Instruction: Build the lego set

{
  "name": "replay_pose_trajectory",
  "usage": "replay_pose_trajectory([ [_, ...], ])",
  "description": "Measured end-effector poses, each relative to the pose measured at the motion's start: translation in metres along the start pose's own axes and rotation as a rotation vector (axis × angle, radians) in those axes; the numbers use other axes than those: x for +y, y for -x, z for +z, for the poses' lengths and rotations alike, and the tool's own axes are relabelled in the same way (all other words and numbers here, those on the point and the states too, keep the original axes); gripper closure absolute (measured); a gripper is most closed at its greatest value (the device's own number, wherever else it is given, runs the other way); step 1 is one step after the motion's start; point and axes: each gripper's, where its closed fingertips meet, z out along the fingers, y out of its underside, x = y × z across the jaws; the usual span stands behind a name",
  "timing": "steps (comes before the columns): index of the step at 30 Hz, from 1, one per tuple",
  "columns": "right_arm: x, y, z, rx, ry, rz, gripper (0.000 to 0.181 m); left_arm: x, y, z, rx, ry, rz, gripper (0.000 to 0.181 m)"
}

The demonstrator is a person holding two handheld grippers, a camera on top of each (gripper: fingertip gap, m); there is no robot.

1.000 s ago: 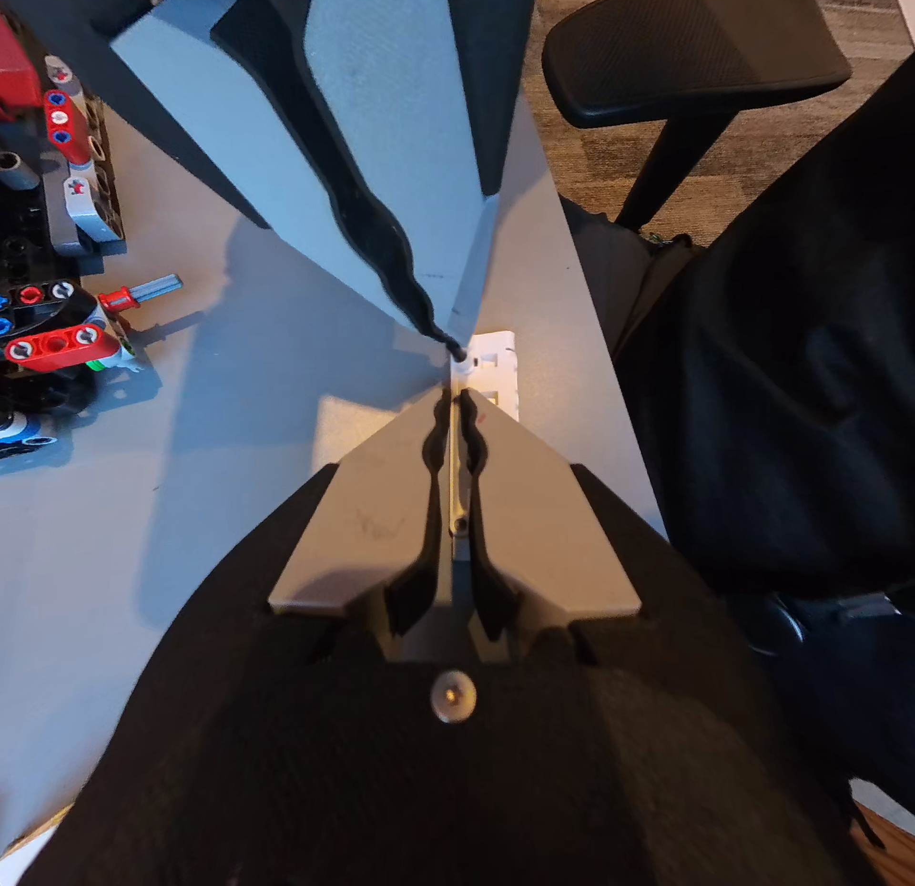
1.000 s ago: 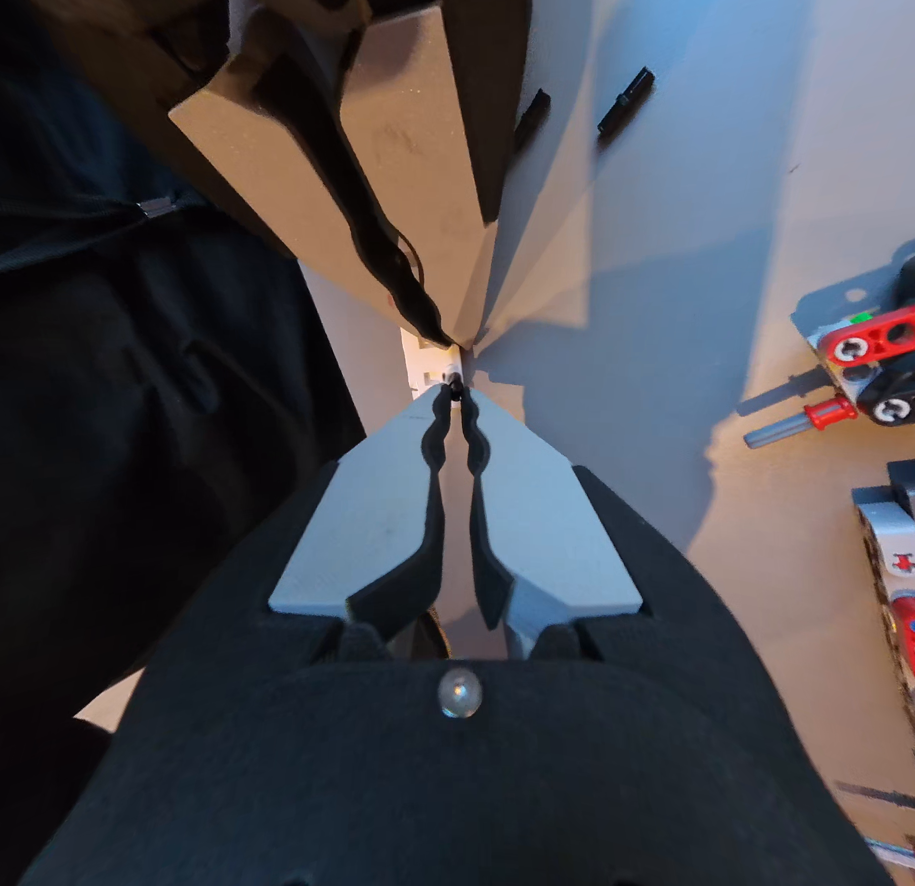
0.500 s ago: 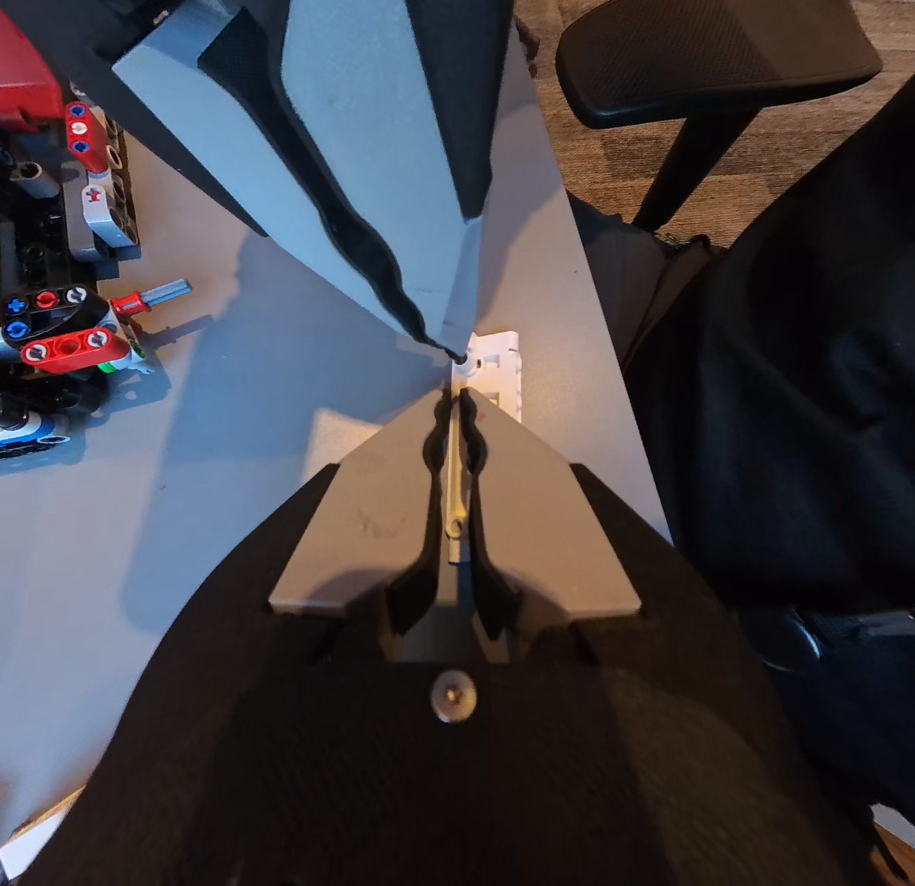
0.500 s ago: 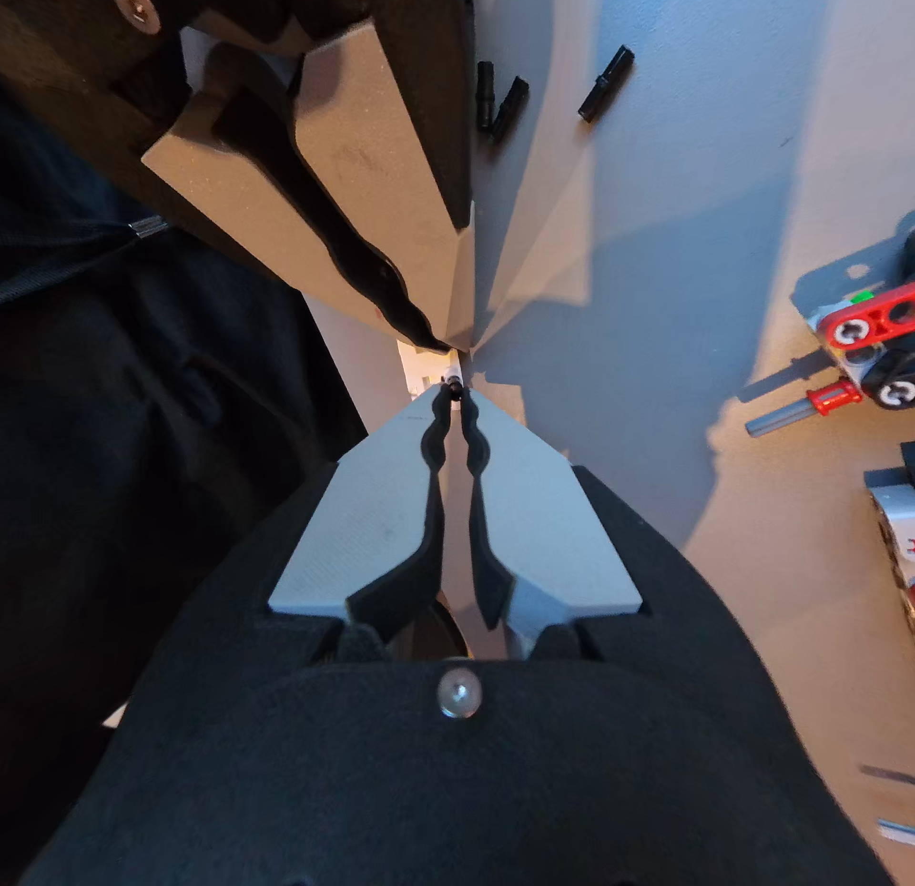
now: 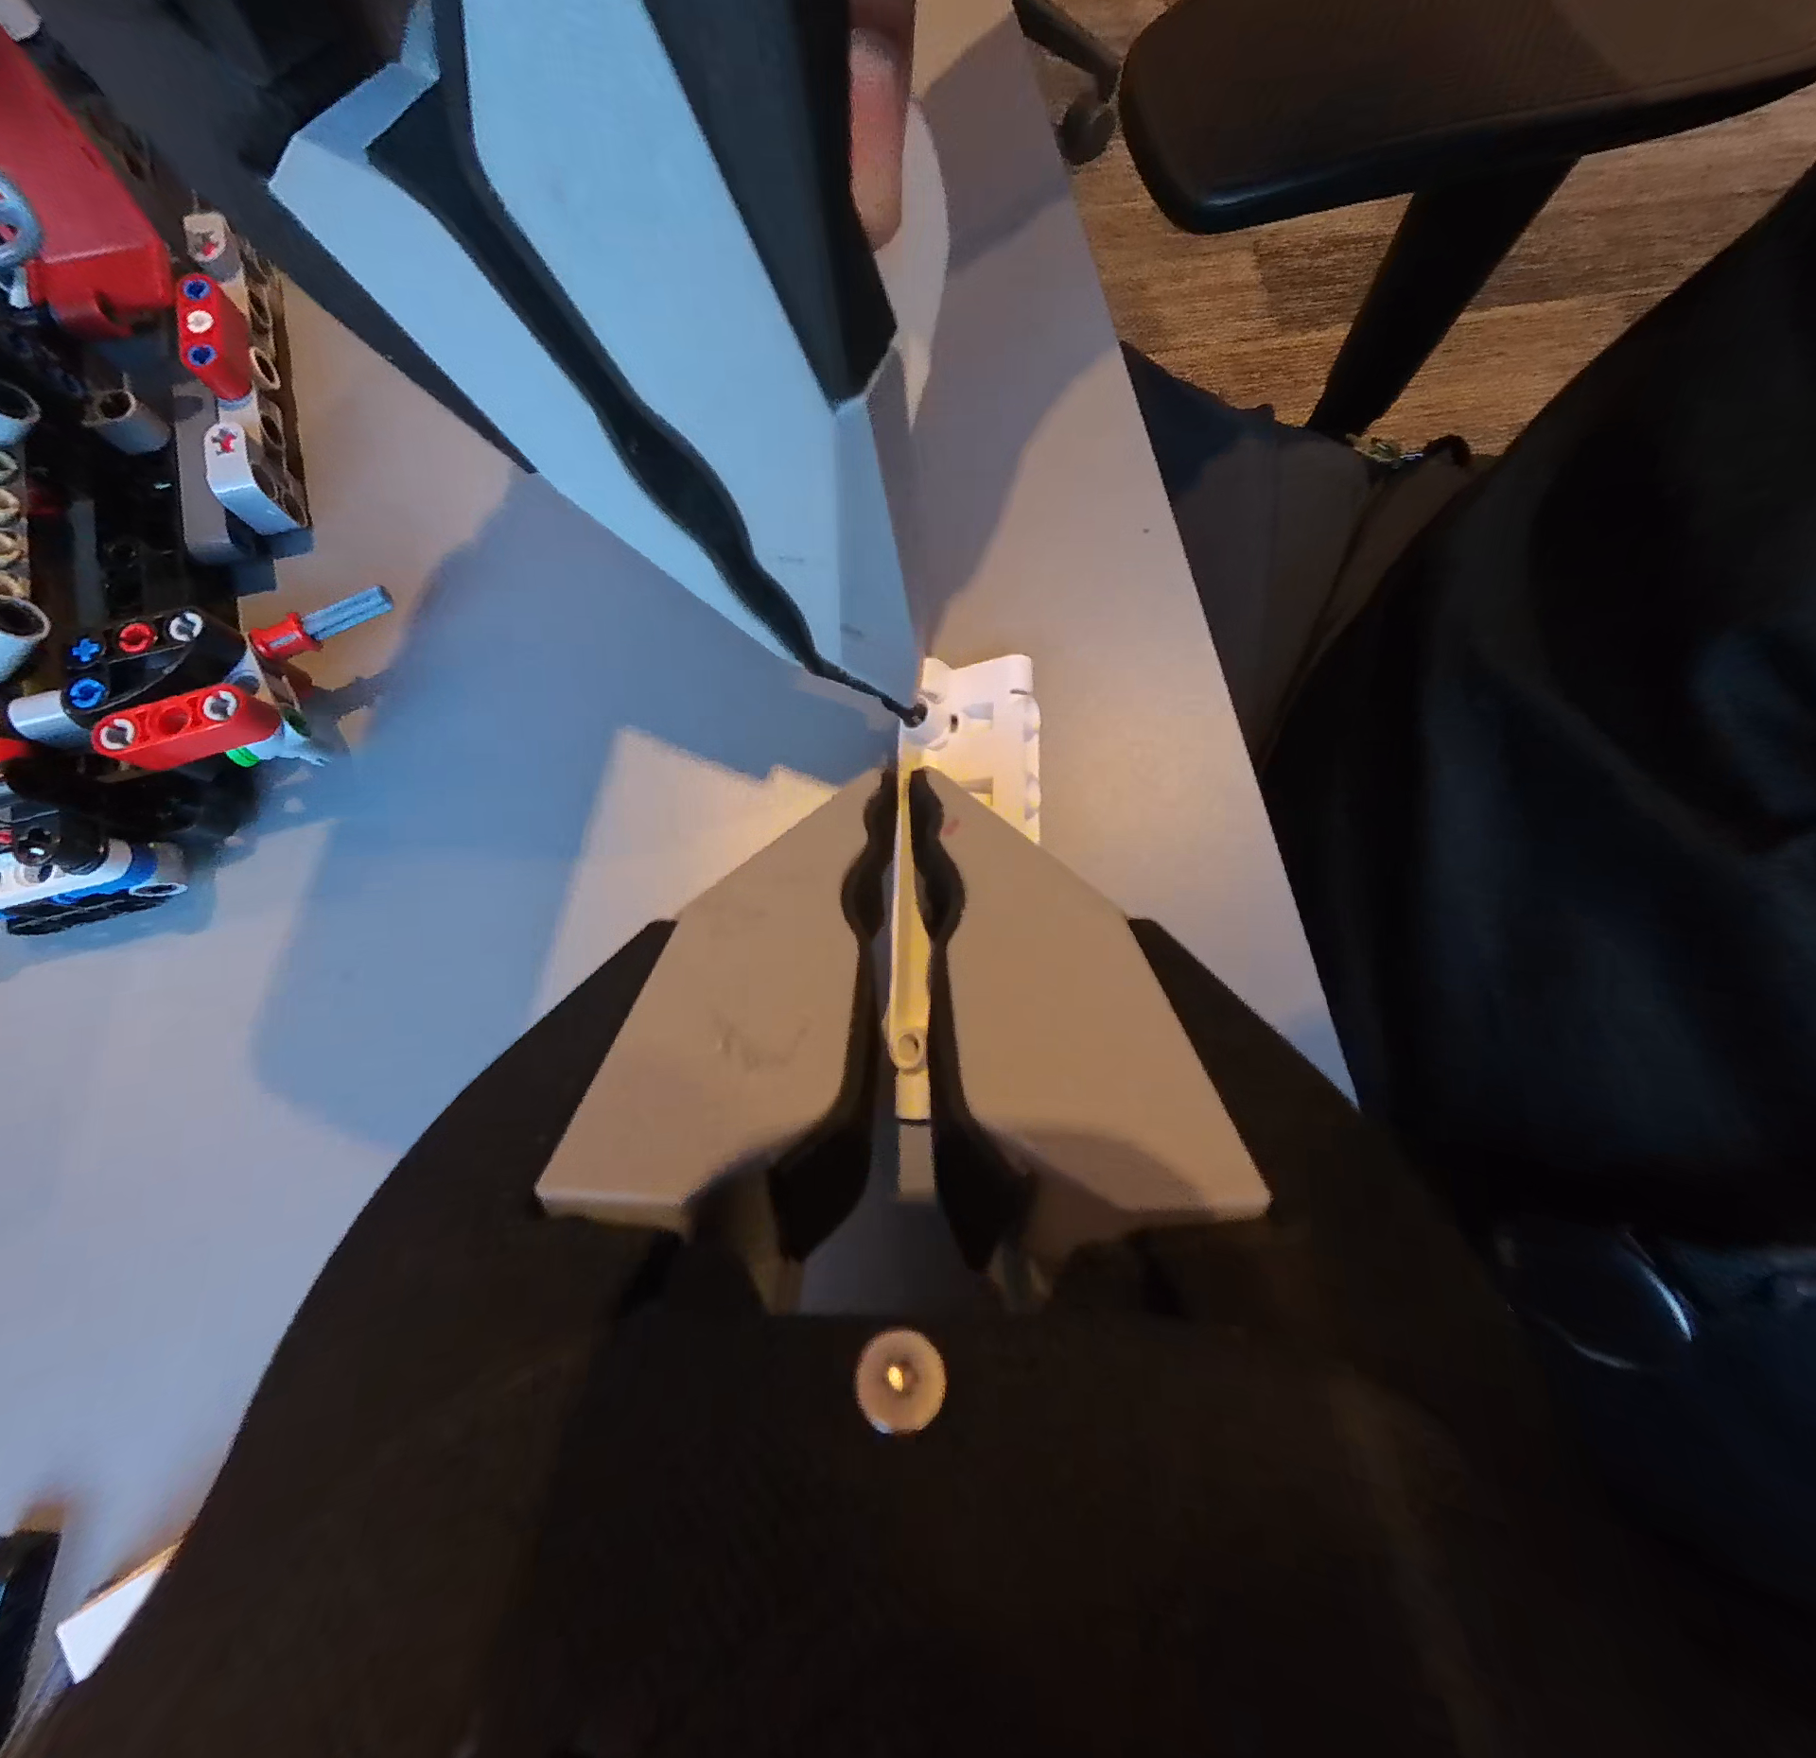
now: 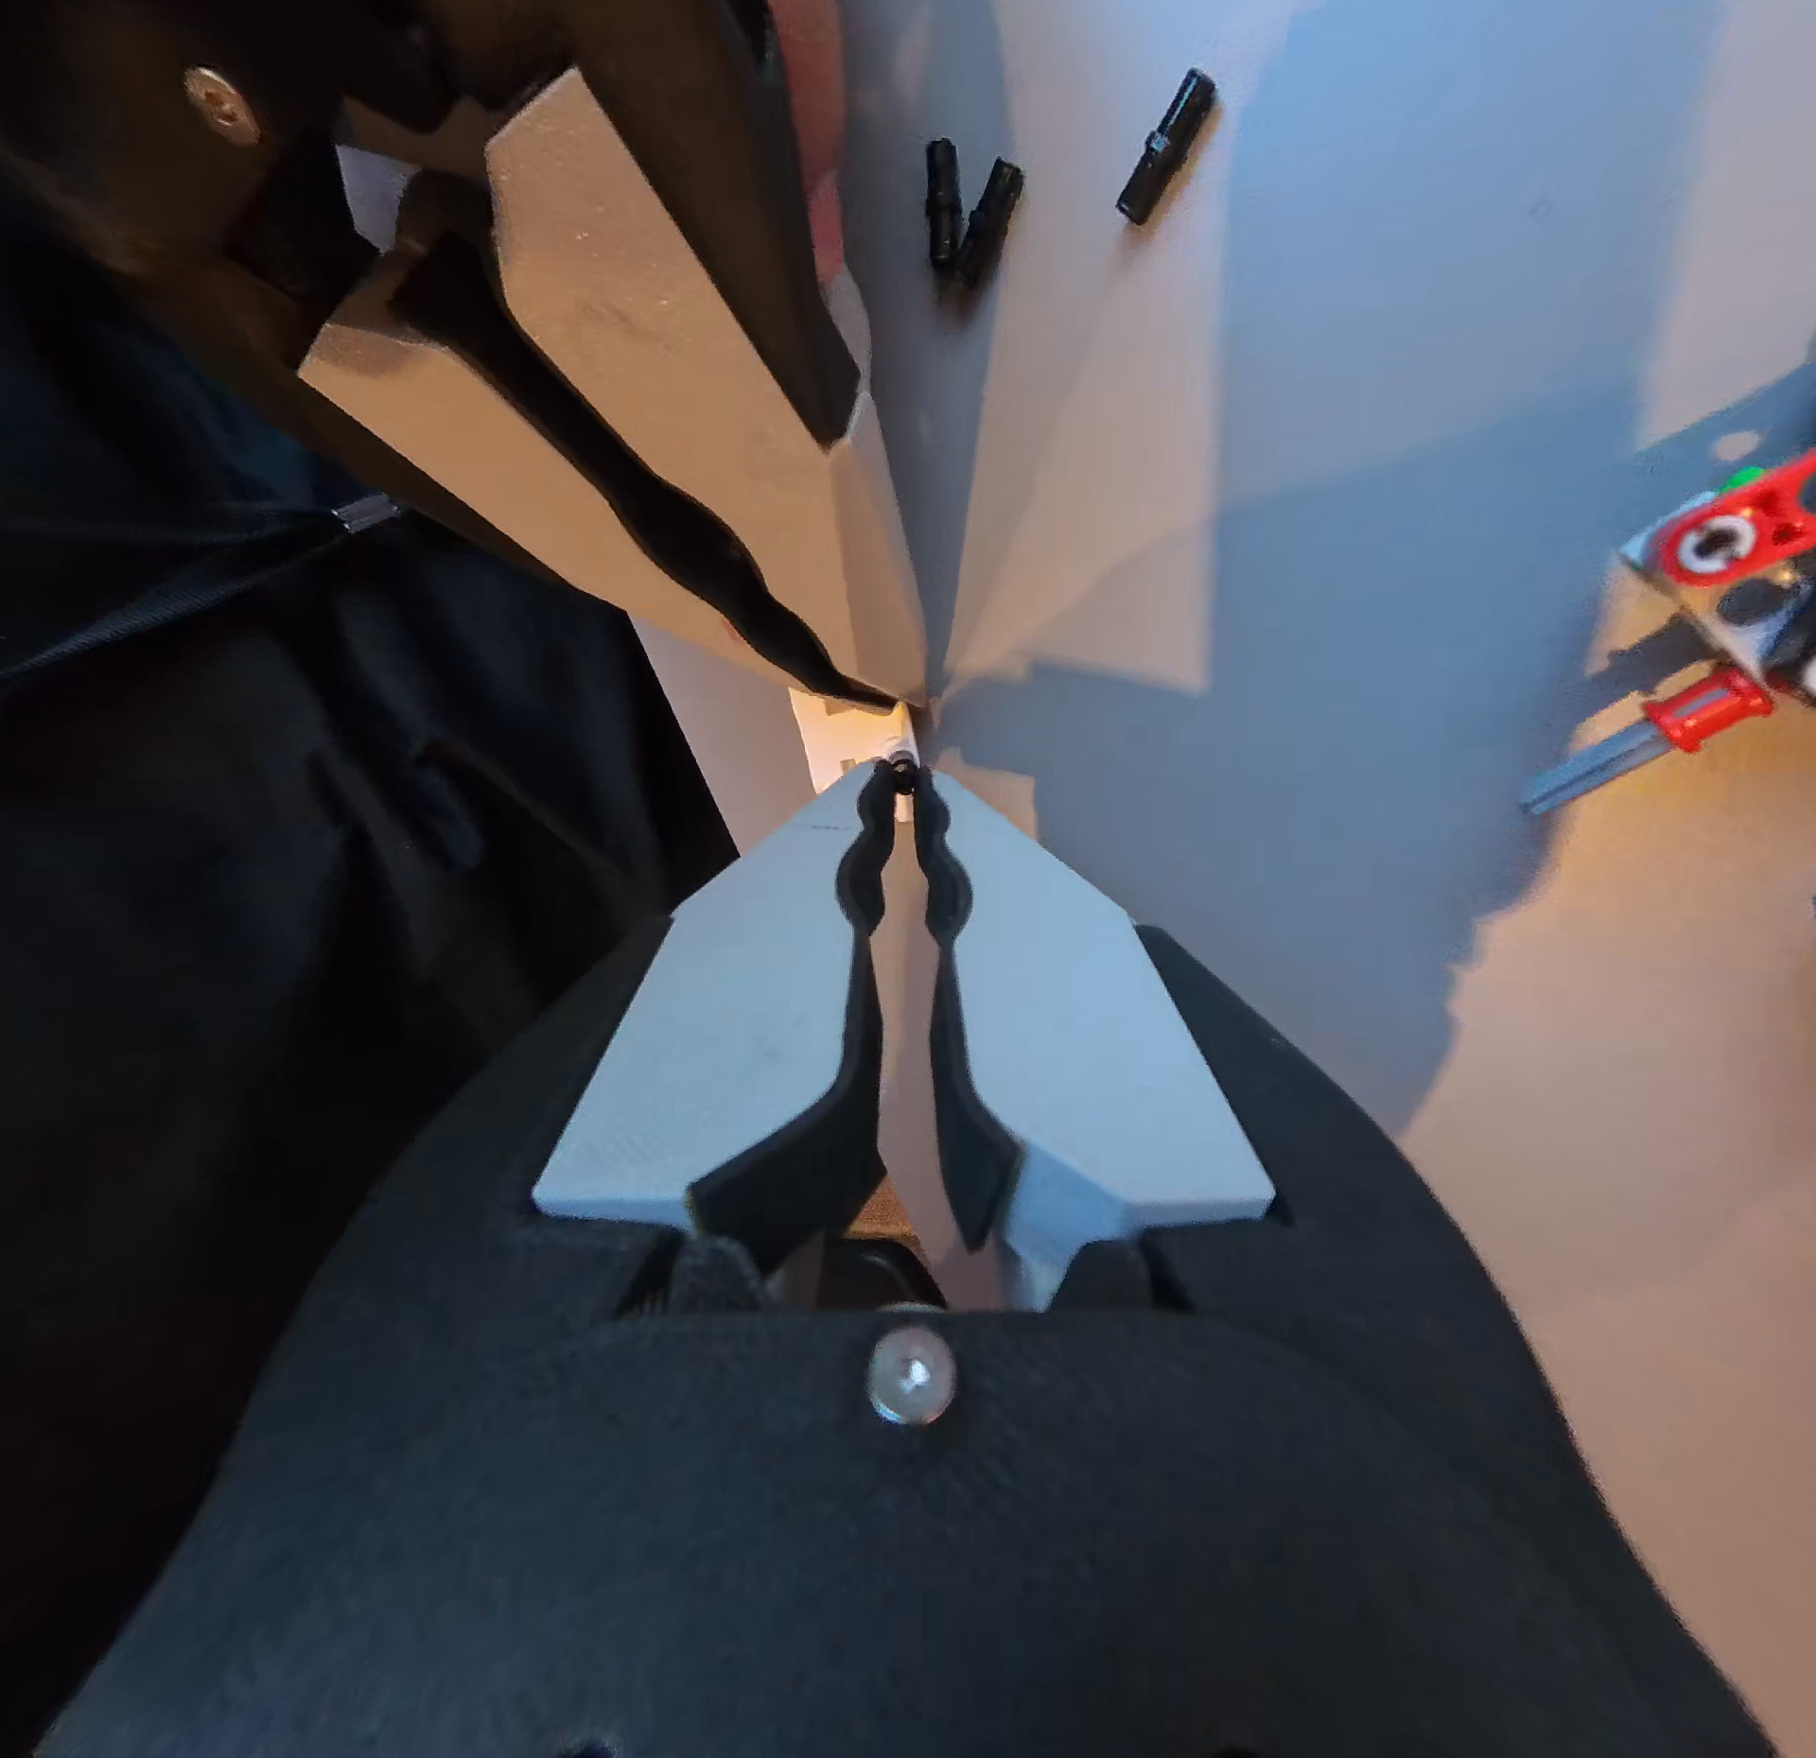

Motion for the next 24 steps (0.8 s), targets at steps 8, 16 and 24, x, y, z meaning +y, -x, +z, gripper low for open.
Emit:
replay_pose_trajectory([
  [8, 0.007, -0.003, 0.0, 0.031, 0.052, -0.026, 0.18, 0.0, 0.001, 0.0, -0.011, -0.005, 0.011, 0.181],
  [16, -0.001, 0.001, -0.013, -0.016, -0.116, -0.016, 0.18, -0.001, 0.008, -0.001, -0.067, -0.018, 0.014, 0.181],
  [24, 0.005, -0.002, -0.012, -0.068, -0.287, 0.076, 0.18, -0.006, 0.009, -0.003, -0.11, -0.042, 0.048, 0.171],
])
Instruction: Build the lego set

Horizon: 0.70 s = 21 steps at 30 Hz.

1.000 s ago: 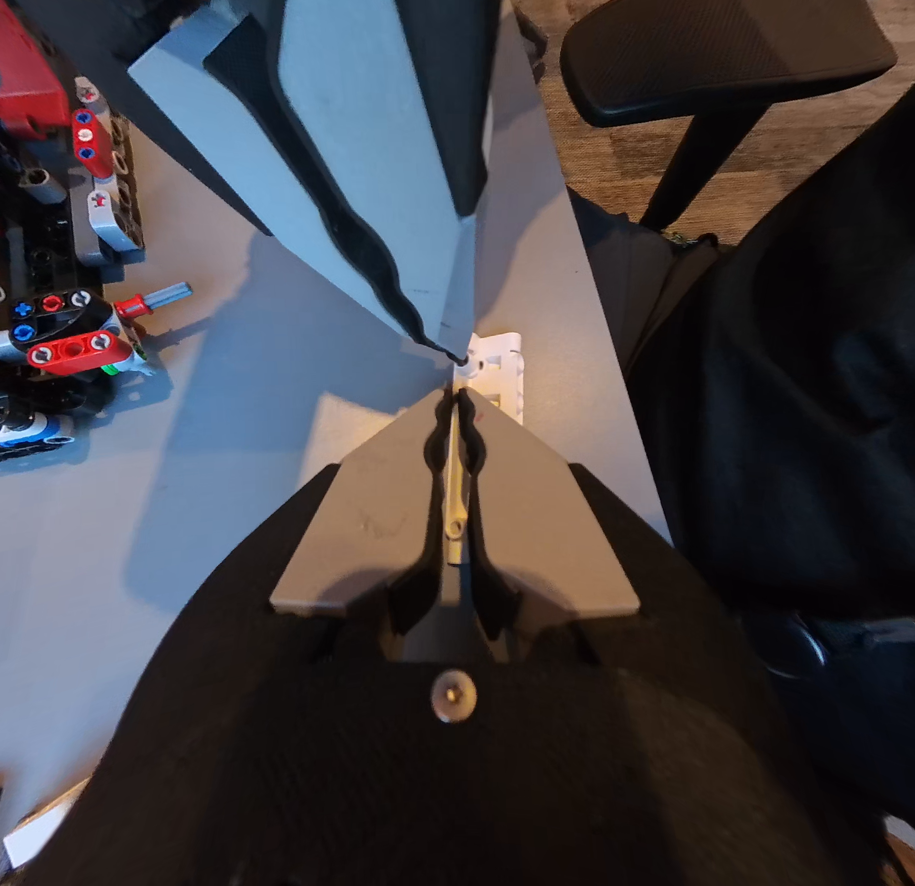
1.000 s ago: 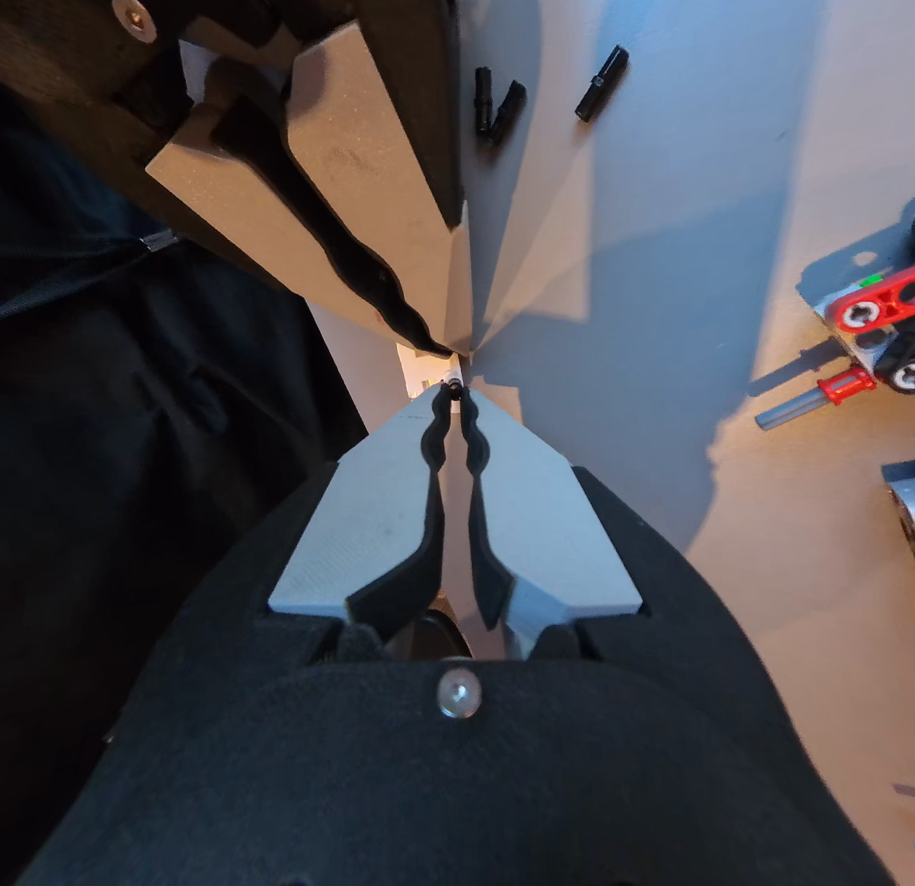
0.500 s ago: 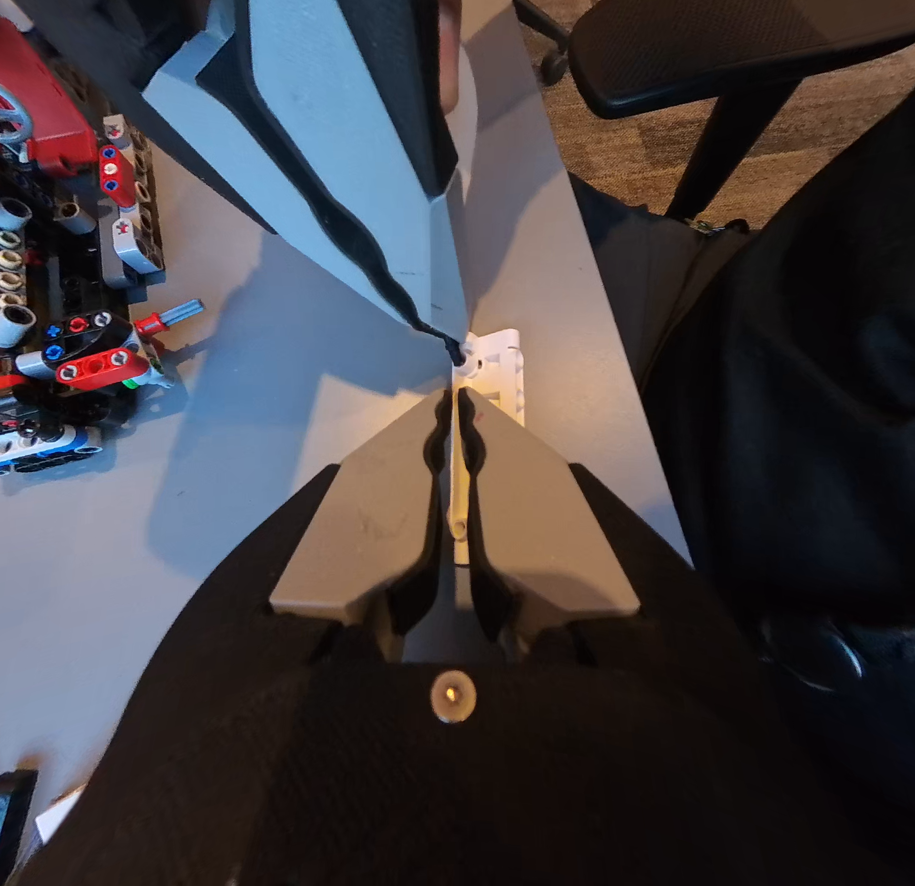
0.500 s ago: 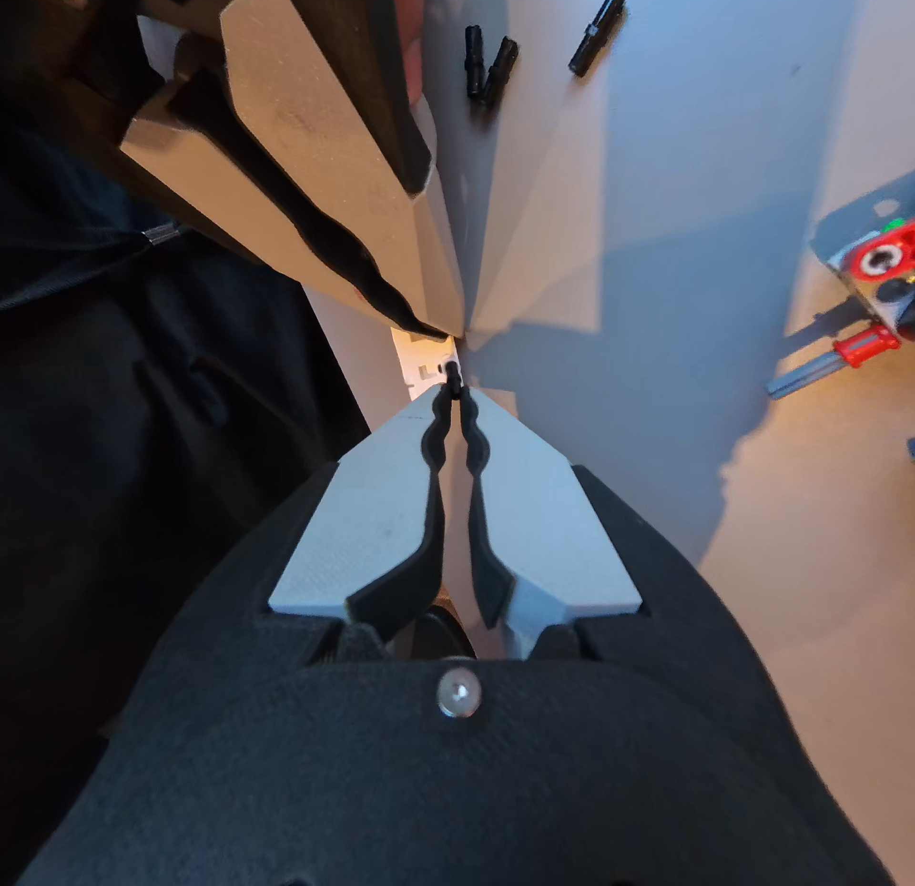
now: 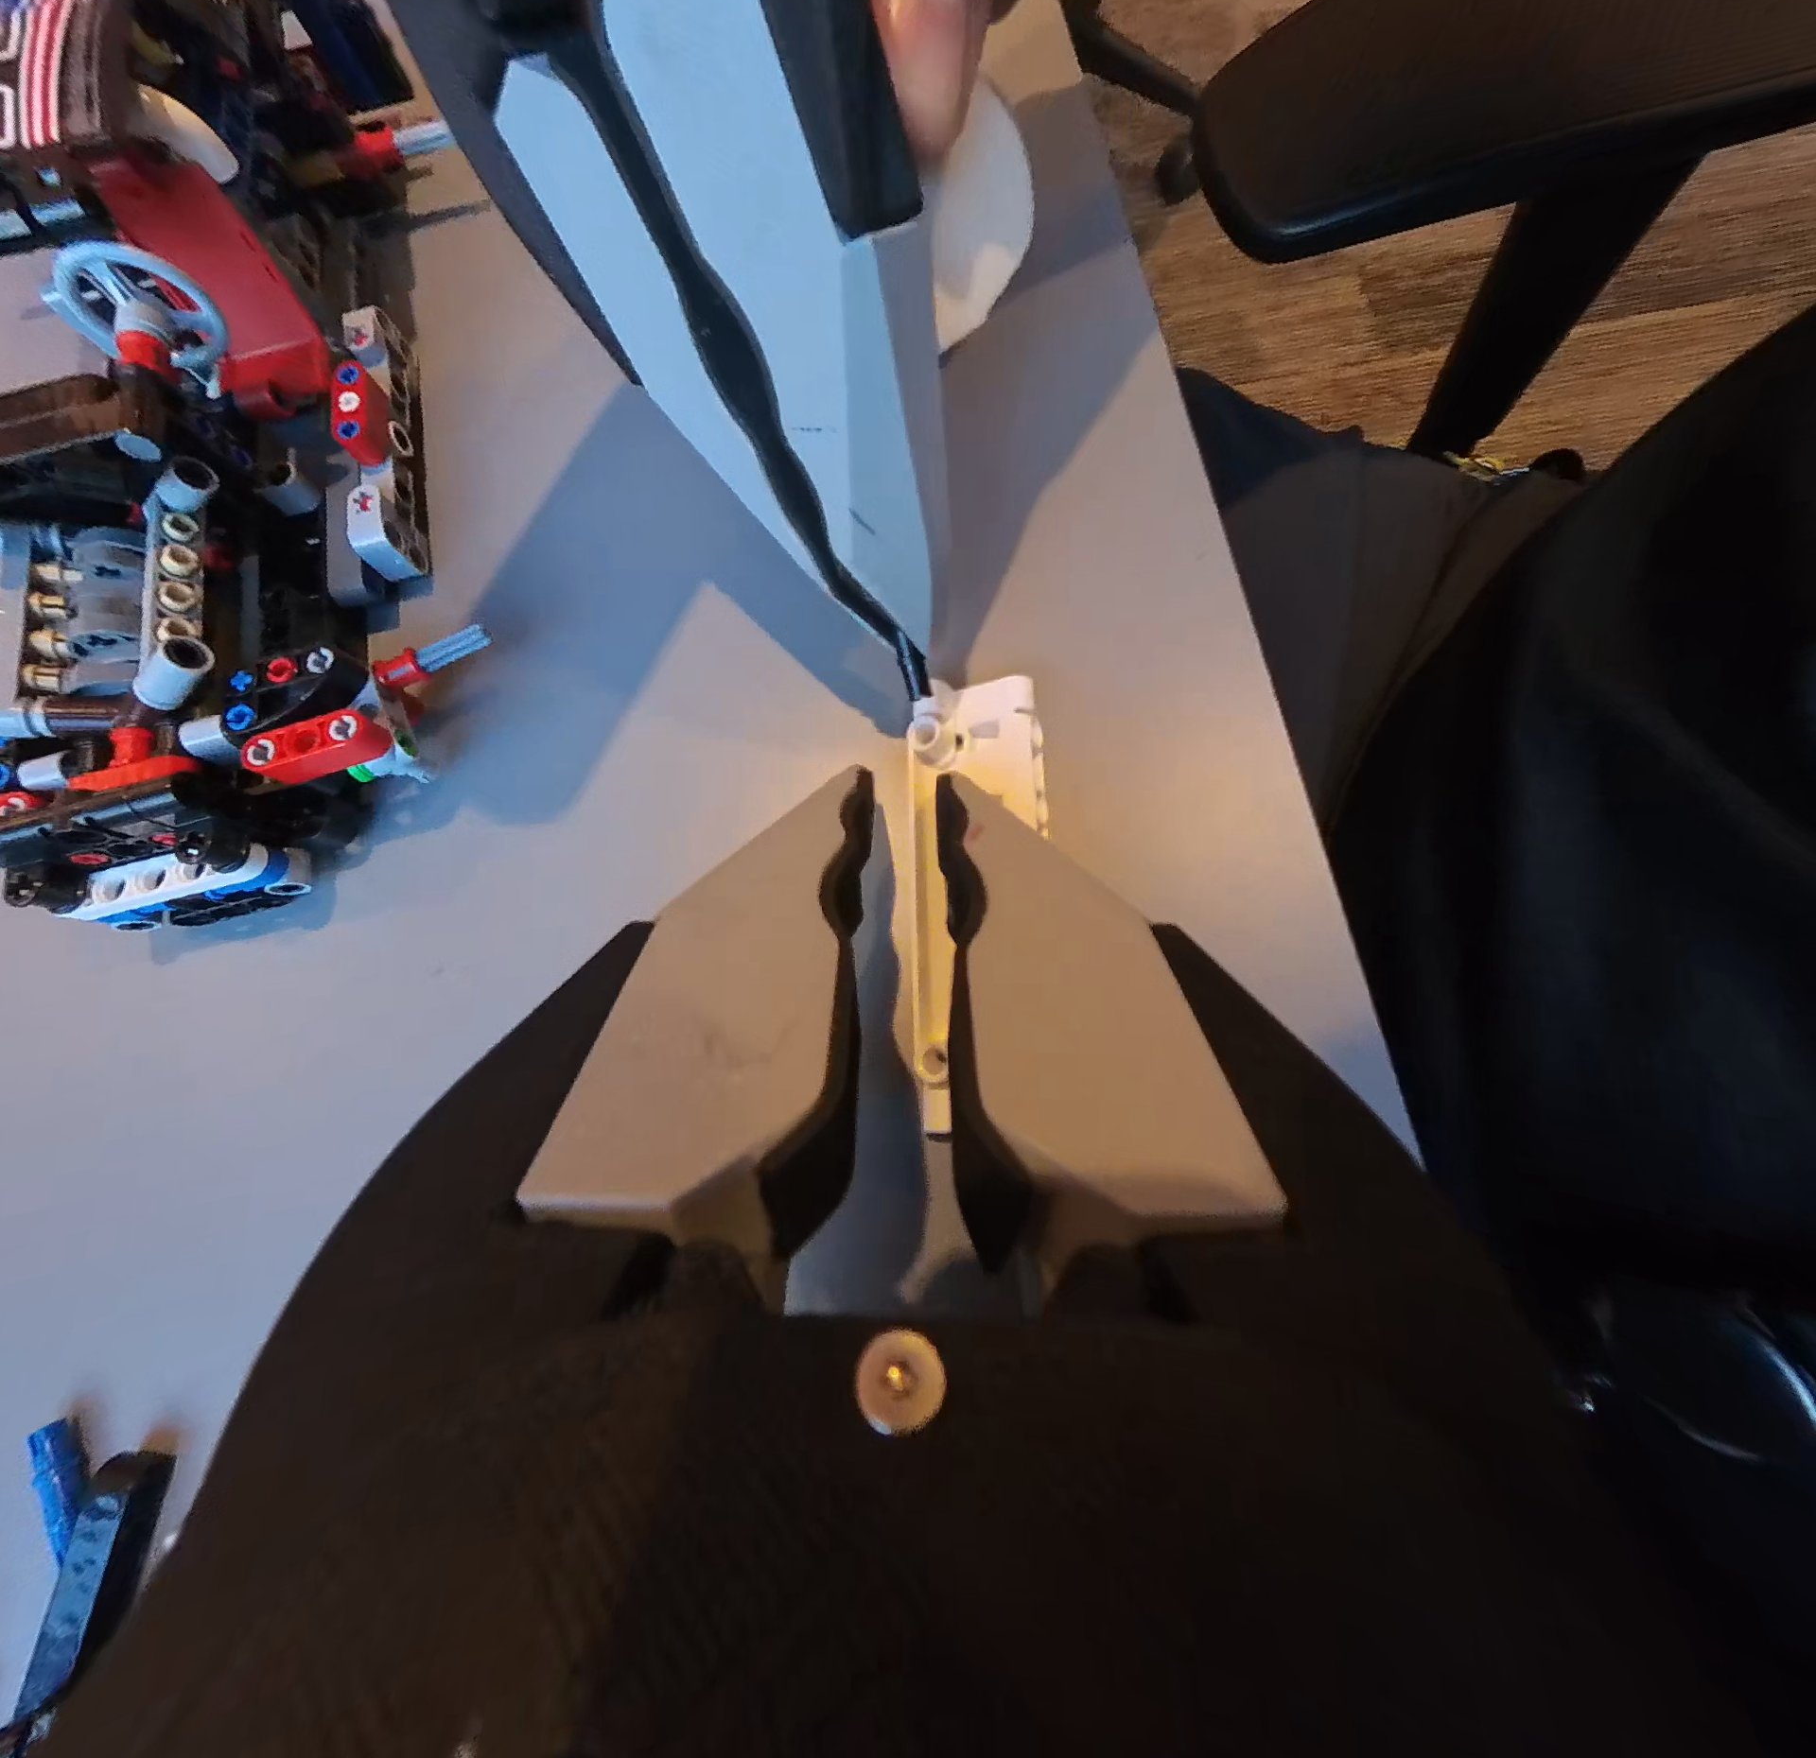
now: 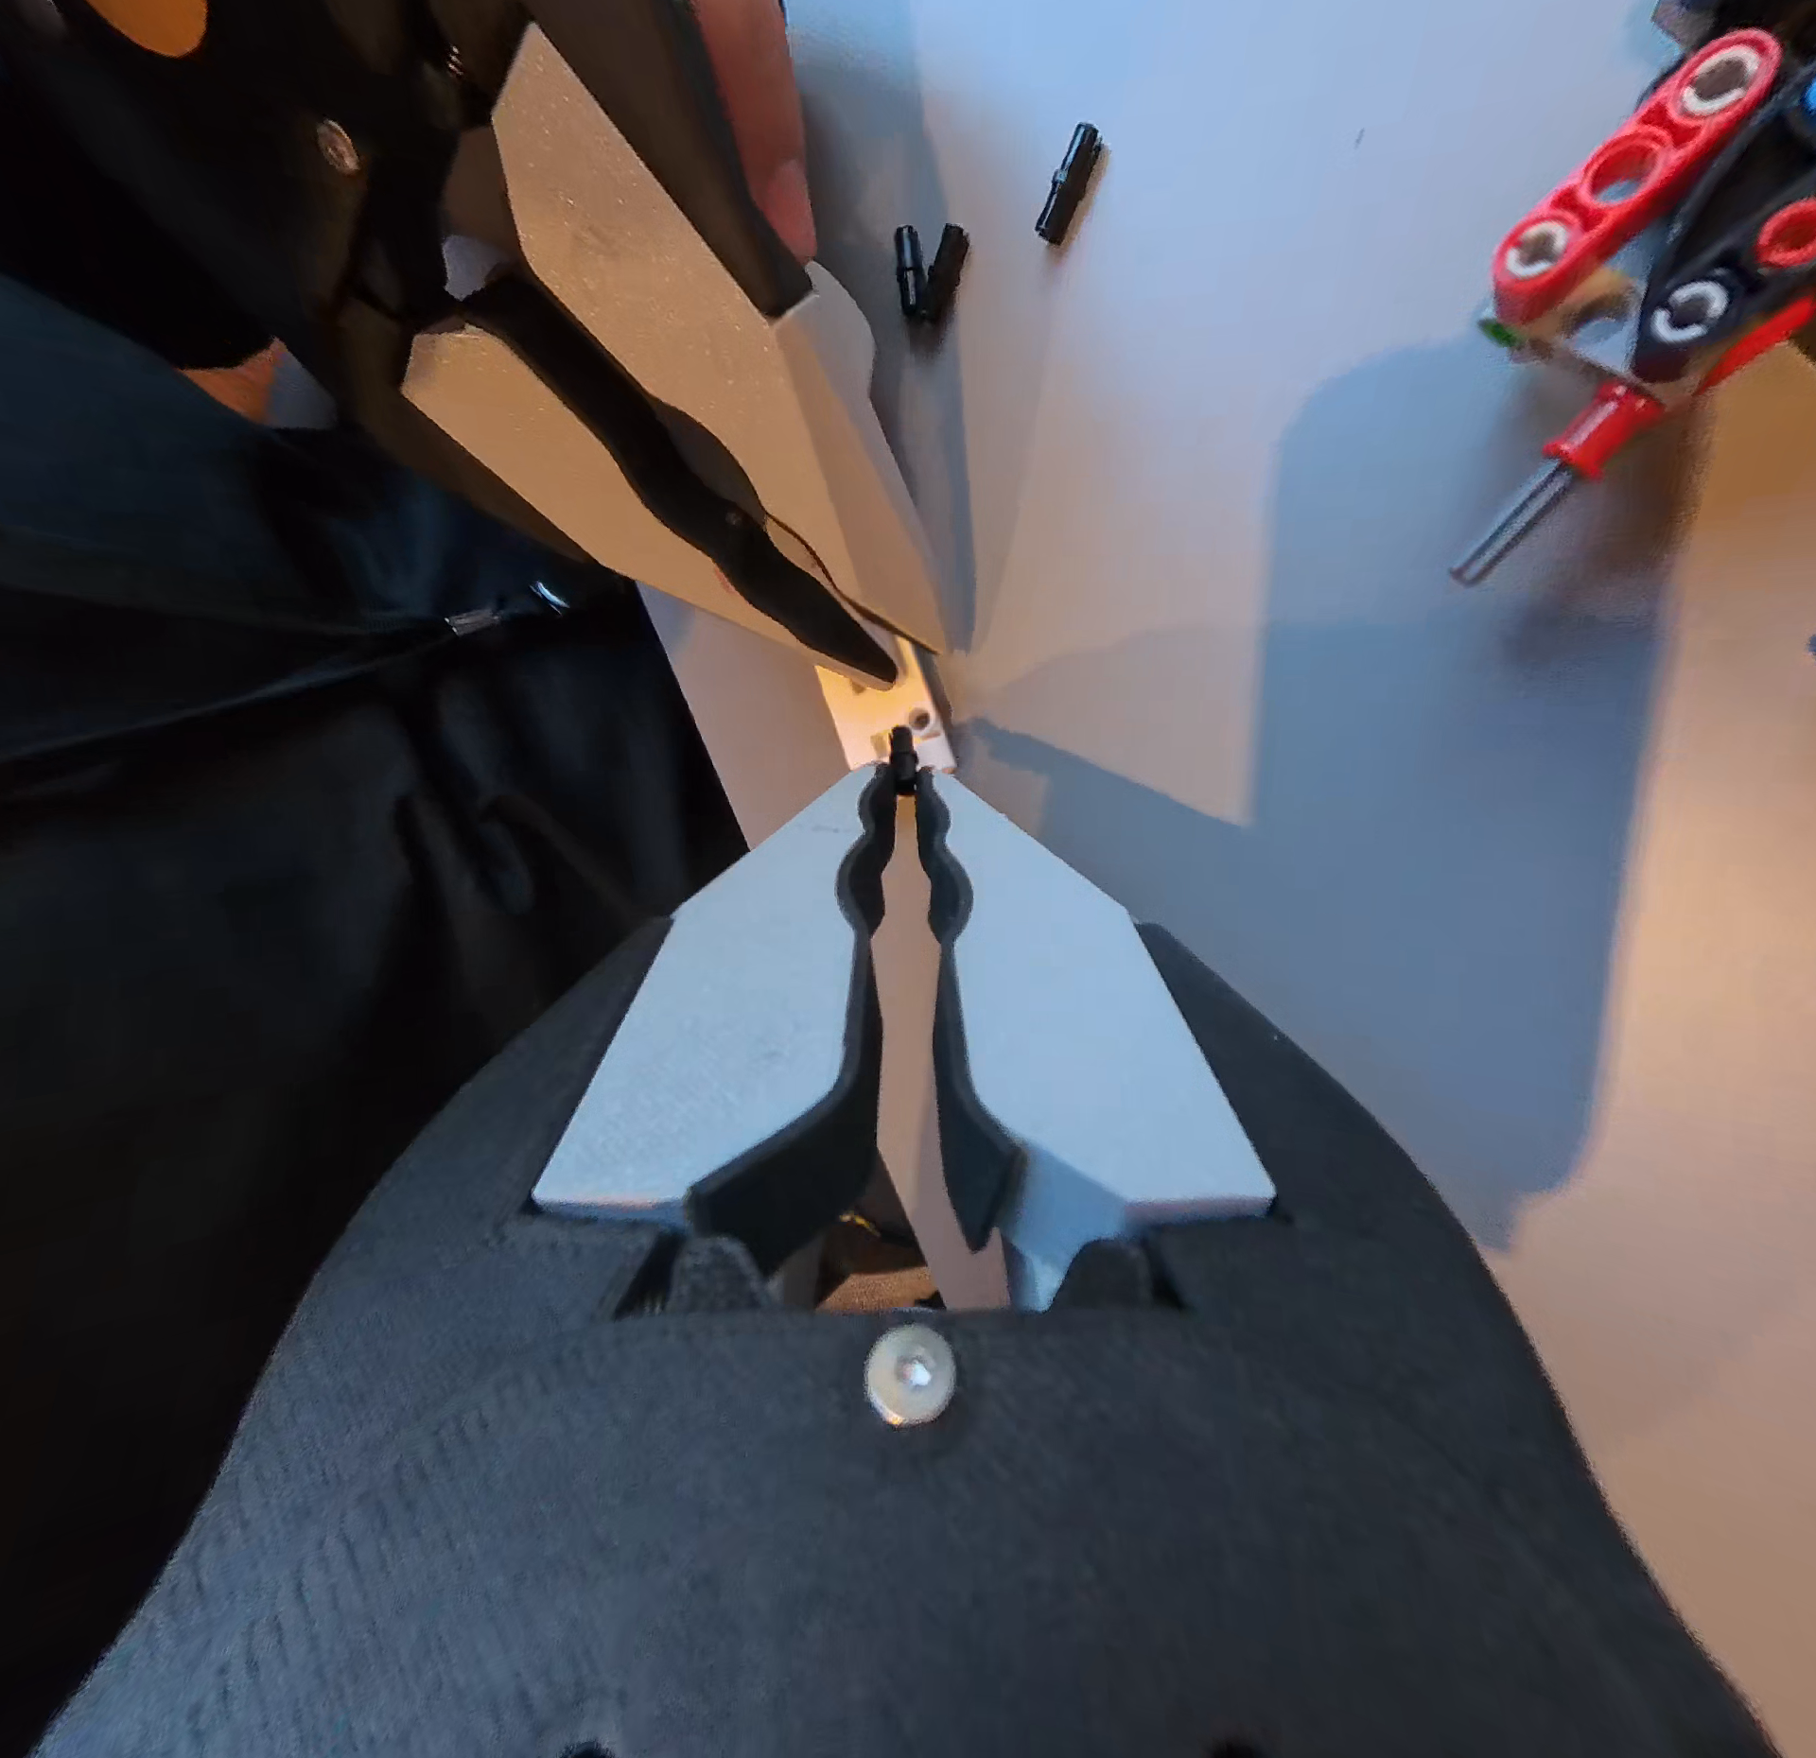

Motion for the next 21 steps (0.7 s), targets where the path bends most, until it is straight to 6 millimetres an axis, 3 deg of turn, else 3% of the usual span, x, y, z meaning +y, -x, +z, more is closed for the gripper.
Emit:
replay_pose_trajectory([
  [7, -0.01, 0.003, -0.001, -0.041, -0.094, 0.019, 0.18, -0.014, 0.003, -0.004, -0.068, -0.053, 0.045, 0.172],
  [10, -0.014, 0.004, -0.001, -0.066, -0.125, 0.027, 0.18, -0.014, 0.004, -0.004, -0.084, -0.049, 0.058, 0.179],
  [21, -0.026, 0.001, 0.0, -0.084, -0.272, 0.033, 0.18, -0.011, 0.011, -0.006, -0.075, -0.062, -0.015, 0.177],
])
